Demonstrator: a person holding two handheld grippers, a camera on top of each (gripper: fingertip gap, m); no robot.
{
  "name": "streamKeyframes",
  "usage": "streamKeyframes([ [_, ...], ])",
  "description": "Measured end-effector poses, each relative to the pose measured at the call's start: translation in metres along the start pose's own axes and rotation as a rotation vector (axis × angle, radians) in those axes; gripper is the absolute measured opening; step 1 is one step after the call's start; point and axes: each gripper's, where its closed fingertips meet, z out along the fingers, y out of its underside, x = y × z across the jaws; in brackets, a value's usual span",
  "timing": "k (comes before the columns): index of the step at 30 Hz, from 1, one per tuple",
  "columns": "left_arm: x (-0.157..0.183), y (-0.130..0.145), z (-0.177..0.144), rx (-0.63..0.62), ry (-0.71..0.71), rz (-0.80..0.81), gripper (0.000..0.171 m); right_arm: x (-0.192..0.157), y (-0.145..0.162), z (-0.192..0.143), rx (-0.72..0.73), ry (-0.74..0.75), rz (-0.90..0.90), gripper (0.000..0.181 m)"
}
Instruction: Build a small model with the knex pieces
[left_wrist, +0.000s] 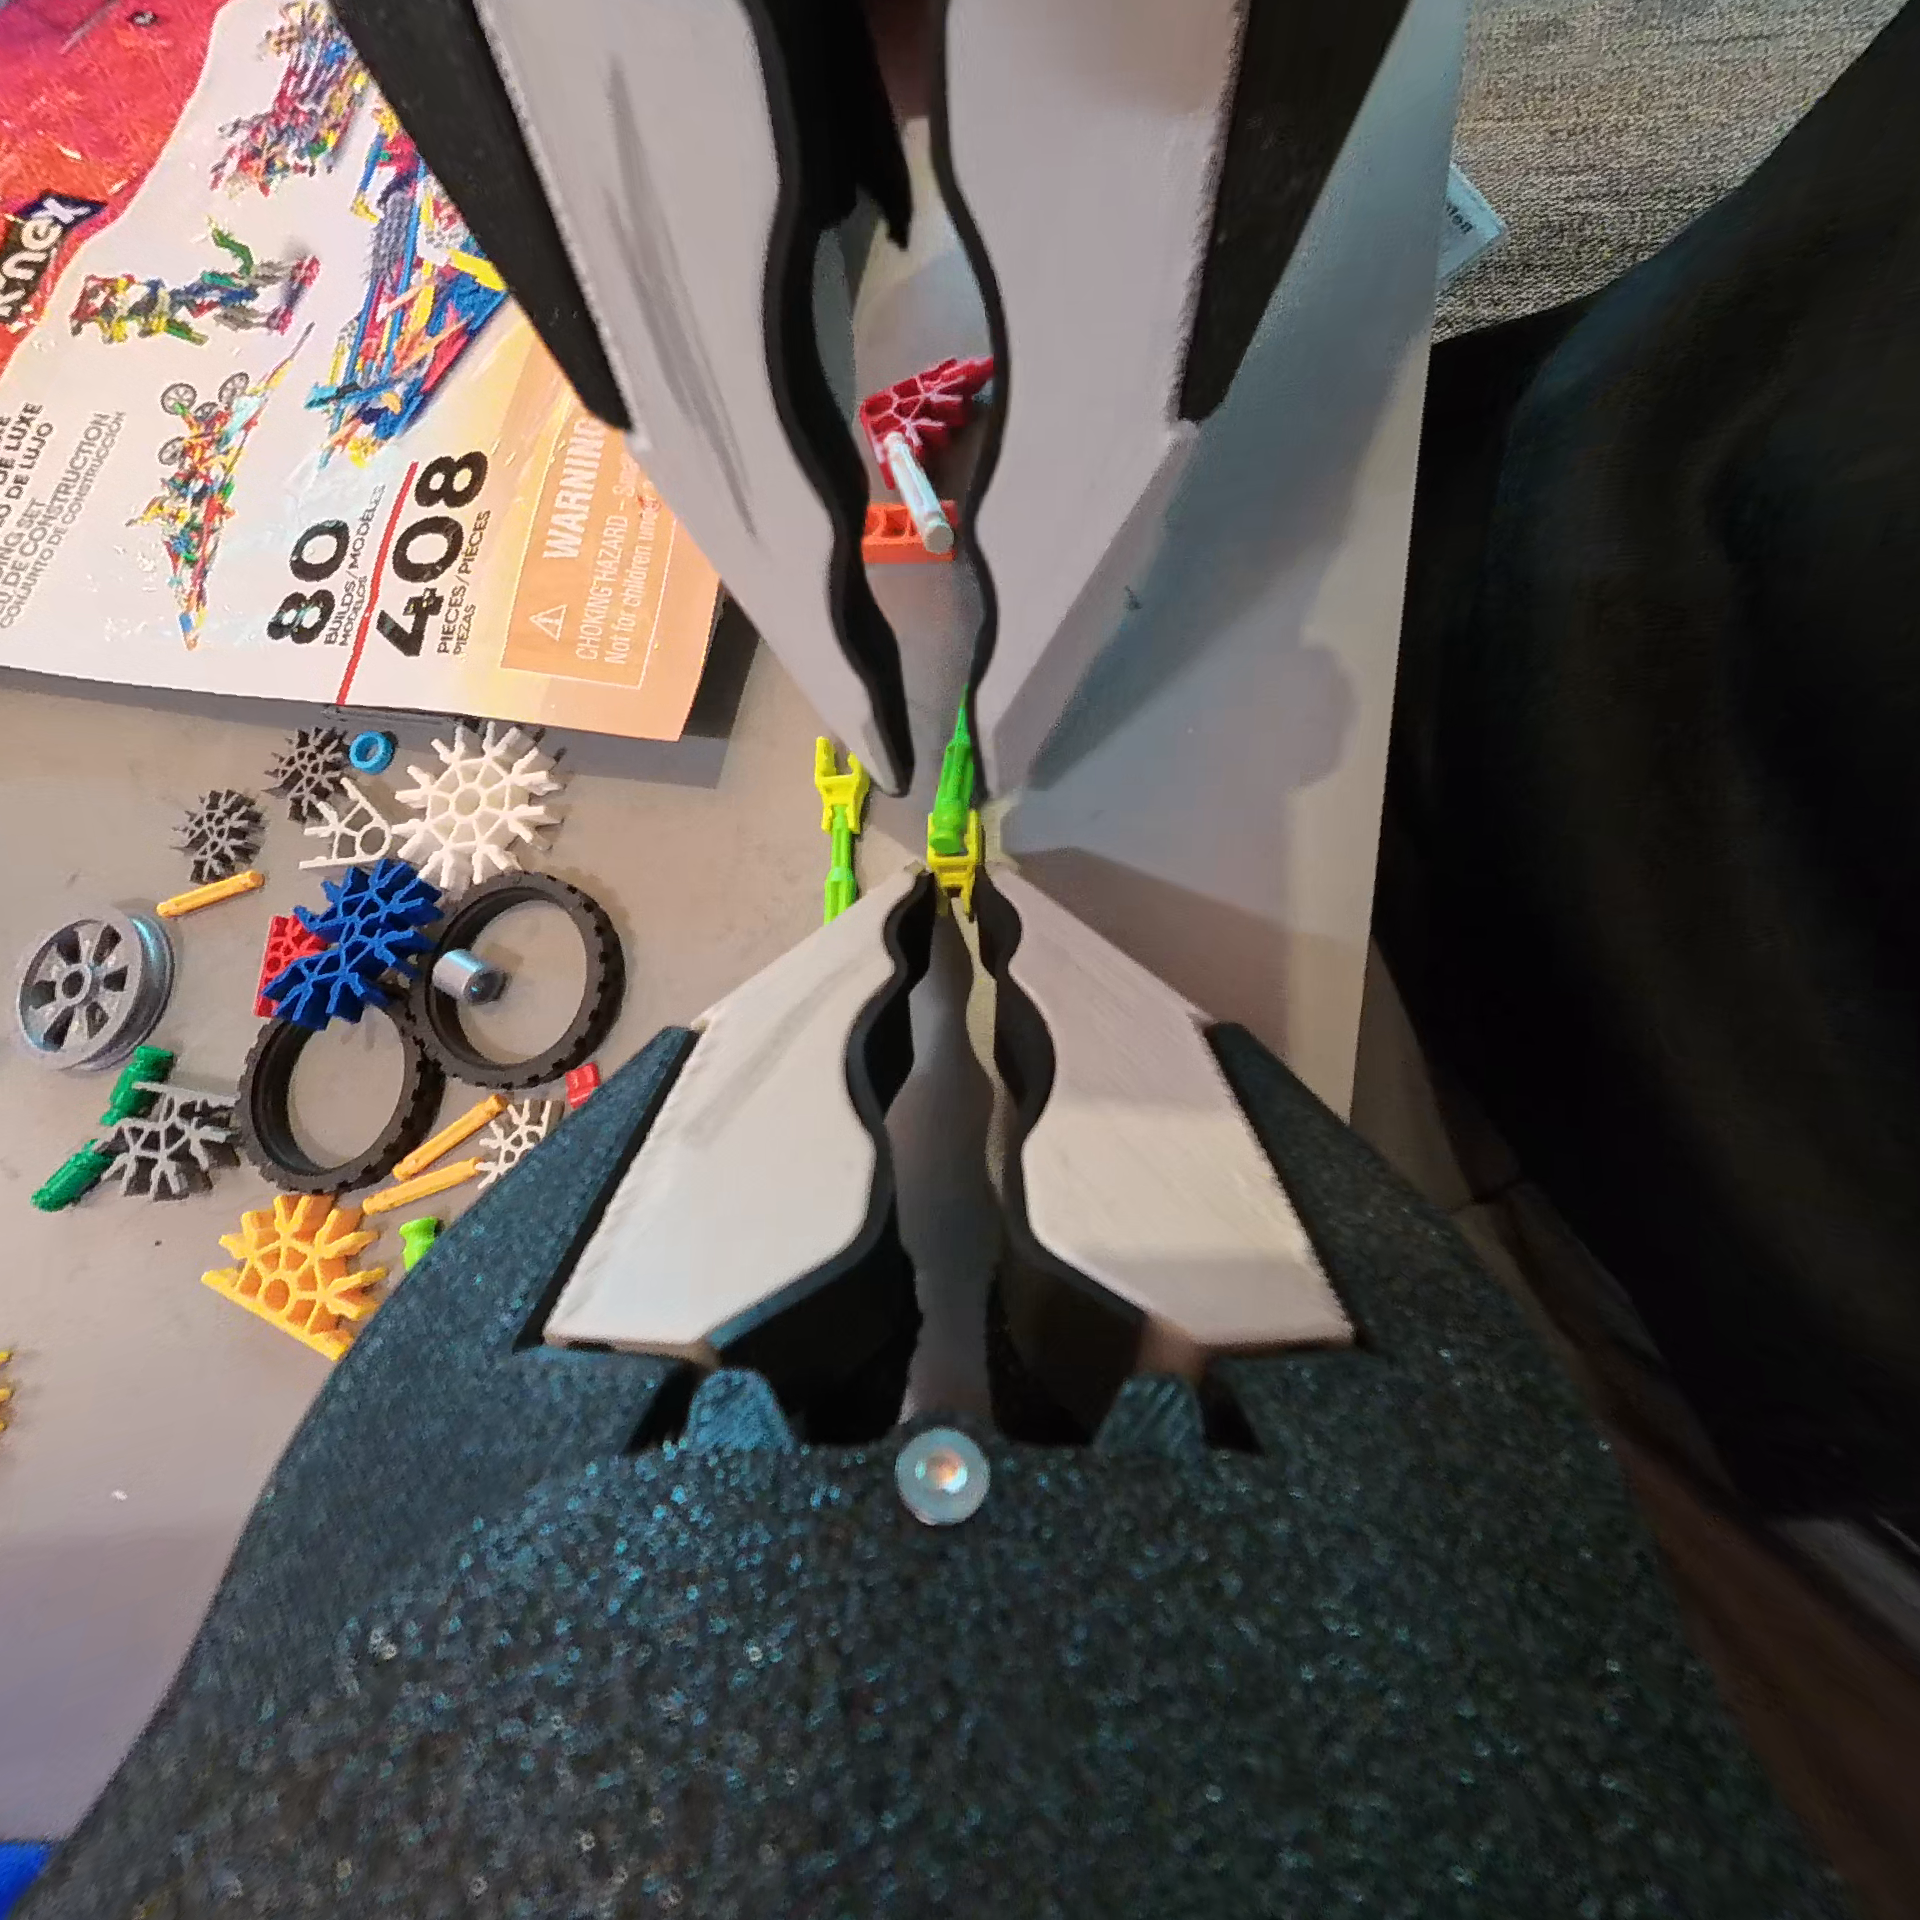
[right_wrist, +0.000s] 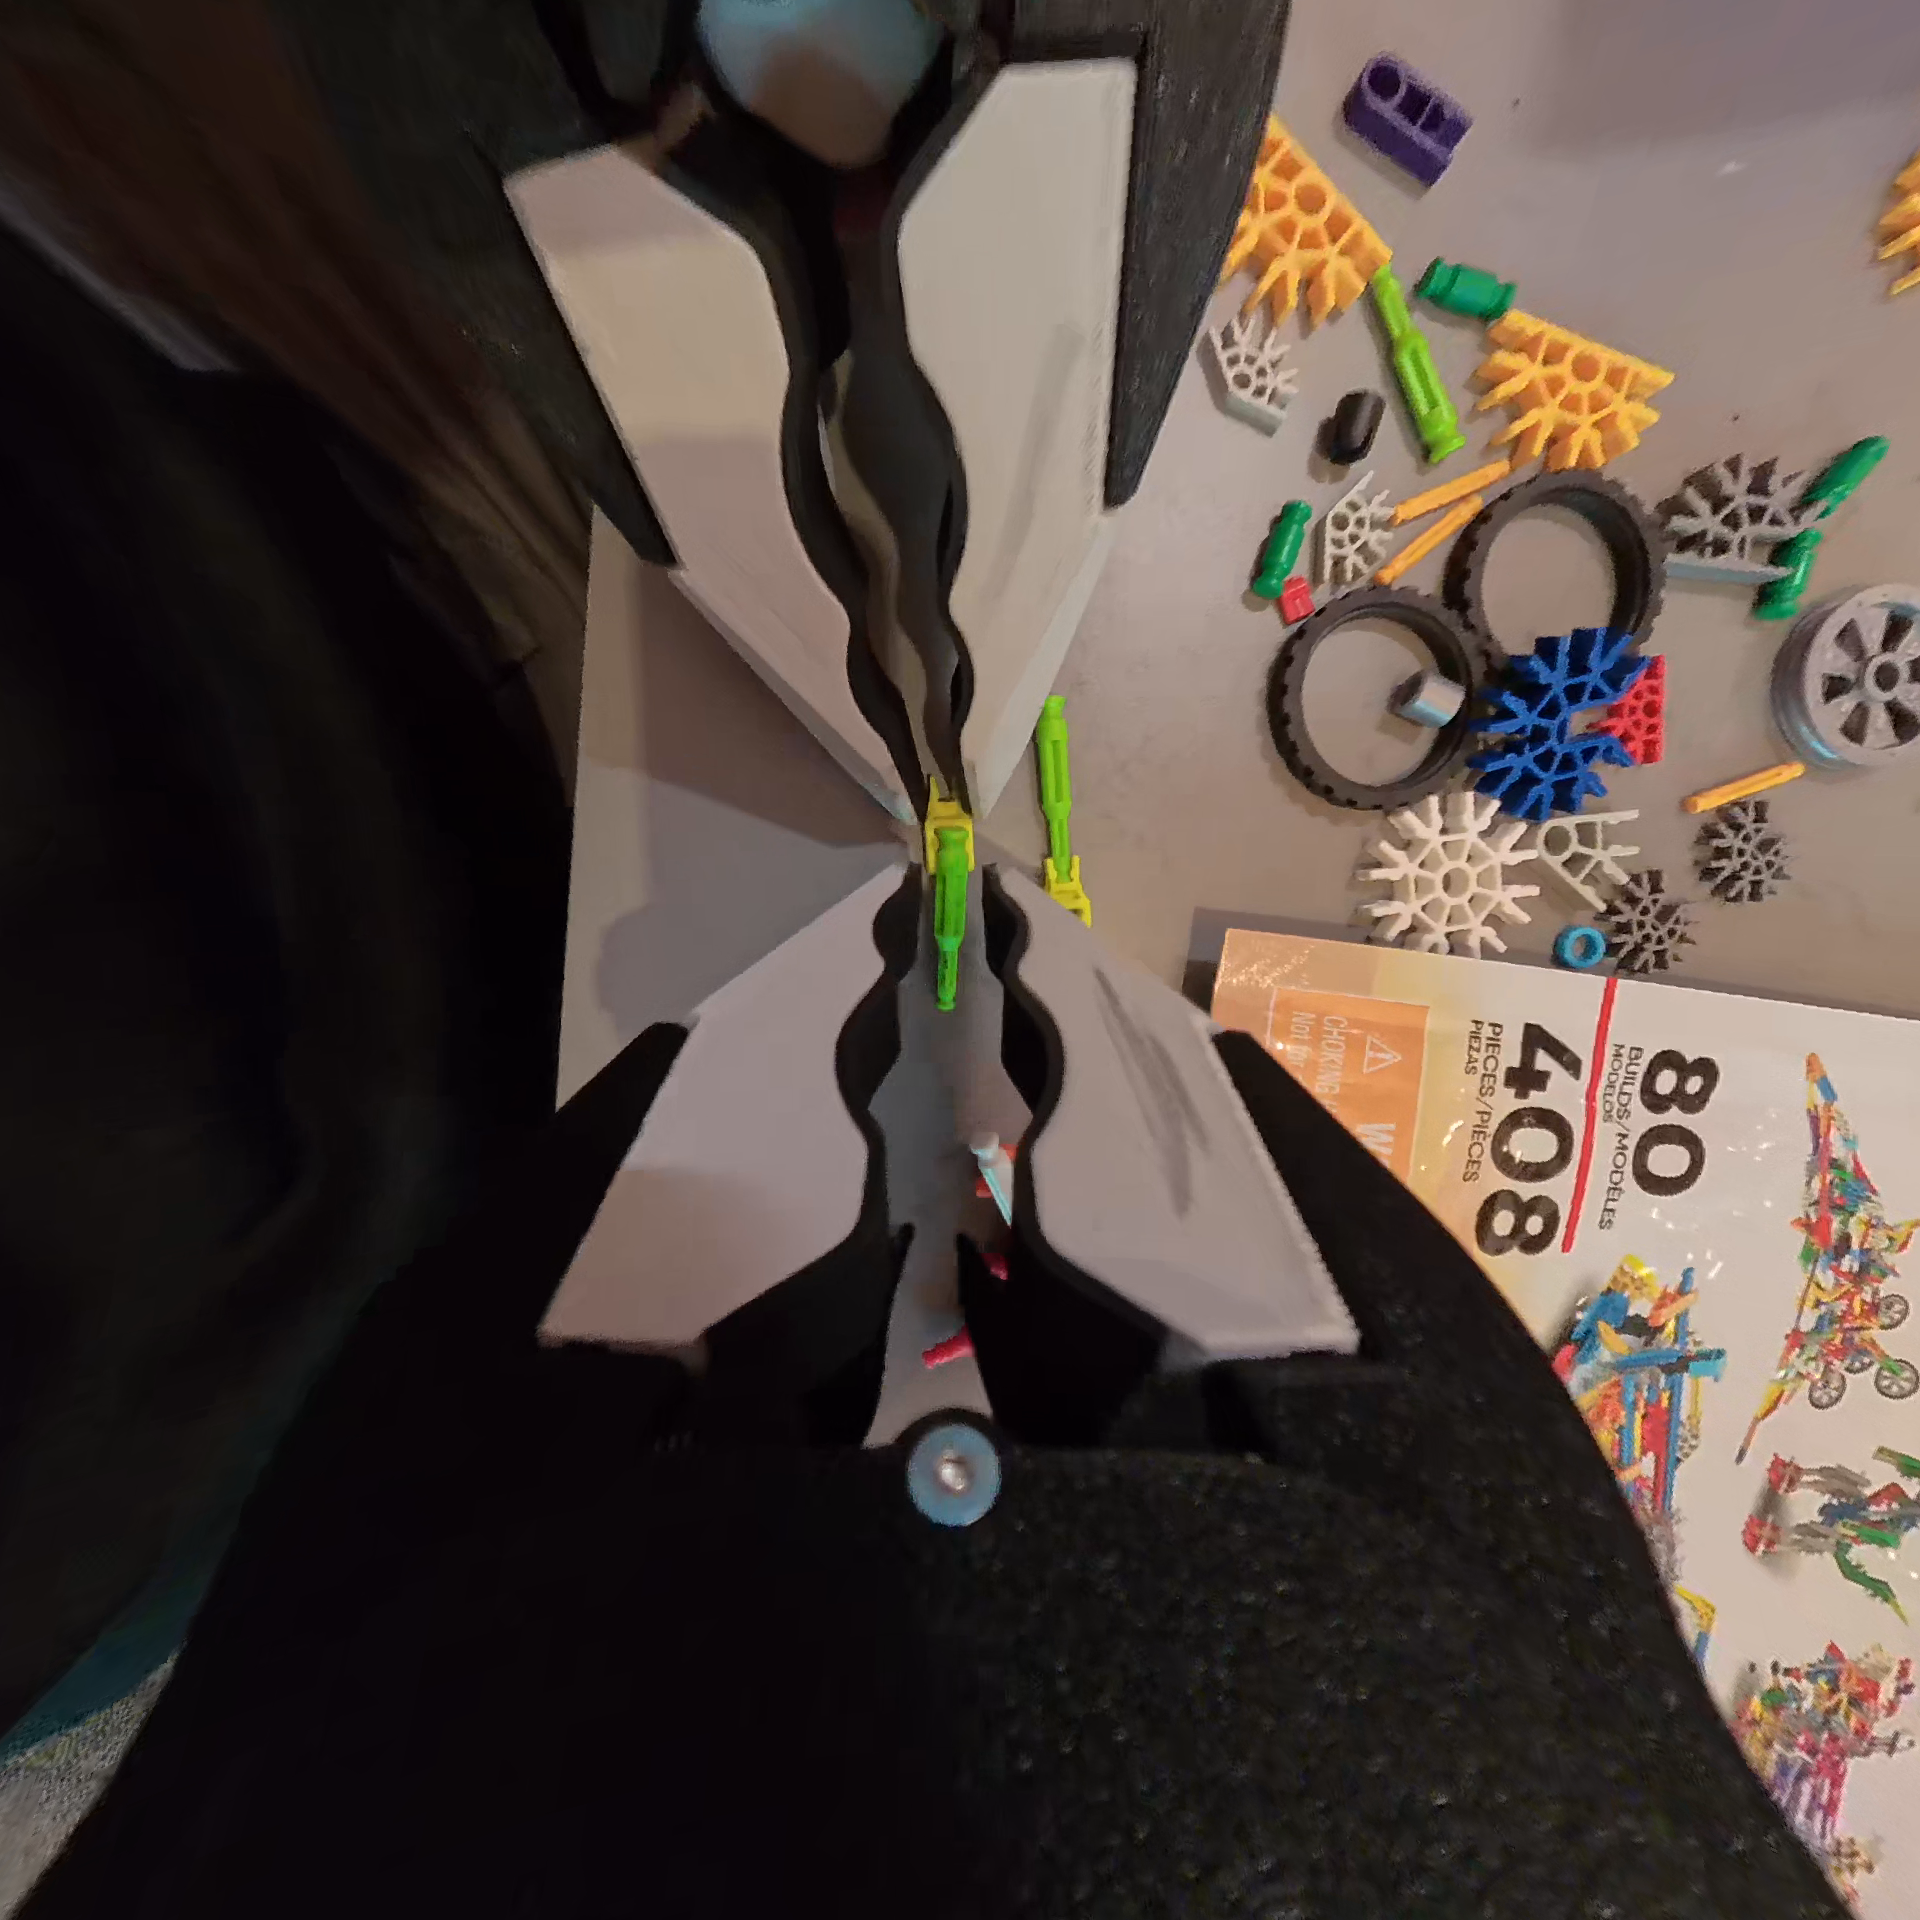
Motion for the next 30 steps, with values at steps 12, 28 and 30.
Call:
streamKeyframes([
  [12, -0.0008, -0.0005, 0.0006, -0.008, -0.003, 0.013, 0.006, 0.0016, -0.0019, 0.0063, 0.006, -0.01, 0.011, 0.0],
  [28, -0.0013, -0.0006, 0.0011, -0.029, -0.004, 0.023, 0.006, 0.0003, 0.0012, 0.0071, -0.043, -0.044, 0.015, 0.0],
  [30, -0.0013, -0.0007, 0.0012, -0.033, -0.006, 0.025, 0.006, 0.0003, 0.0015, 0.0072, -0.051, -0.047, 0.006, 0.0],
])
